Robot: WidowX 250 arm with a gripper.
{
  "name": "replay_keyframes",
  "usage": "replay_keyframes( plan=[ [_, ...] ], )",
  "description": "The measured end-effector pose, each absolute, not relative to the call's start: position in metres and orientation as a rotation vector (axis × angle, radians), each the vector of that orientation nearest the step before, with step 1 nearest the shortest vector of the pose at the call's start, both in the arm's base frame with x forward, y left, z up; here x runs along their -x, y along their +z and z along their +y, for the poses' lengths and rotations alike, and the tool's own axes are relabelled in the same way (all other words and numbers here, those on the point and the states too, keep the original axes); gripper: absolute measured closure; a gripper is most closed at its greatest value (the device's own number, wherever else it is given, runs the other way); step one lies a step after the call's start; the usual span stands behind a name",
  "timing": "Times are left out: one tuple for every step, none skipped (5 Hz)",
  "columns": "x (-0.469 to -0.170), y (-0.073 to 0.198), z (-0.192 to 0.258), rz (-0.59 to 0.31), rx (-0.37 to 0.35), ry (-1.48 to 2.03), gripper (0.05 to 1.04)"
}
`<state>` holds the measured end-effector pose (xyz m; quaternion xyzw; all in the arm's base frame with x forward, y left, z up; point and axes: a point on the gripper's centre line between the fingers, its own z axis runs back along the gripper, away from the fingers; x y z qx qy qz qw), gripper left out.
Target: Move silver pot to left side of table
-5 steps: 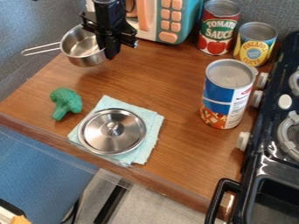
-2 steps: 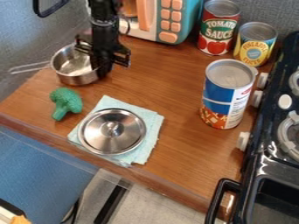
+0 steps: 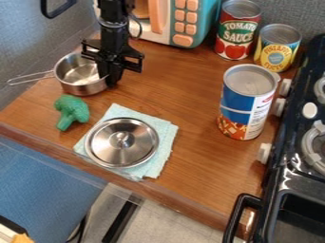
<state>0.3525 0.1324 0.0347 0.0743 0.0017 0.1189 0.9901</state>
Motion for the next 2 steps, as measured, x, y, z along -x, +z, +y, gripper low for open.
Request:
replay_keyframes(
  plan=[
    [-0.351,0.04,0.13,0.01,-0.146,0.257,0.519],
    [-0.35,0.077,0.127,-0.08,-0.136,0.234,0.216]
  ],
)
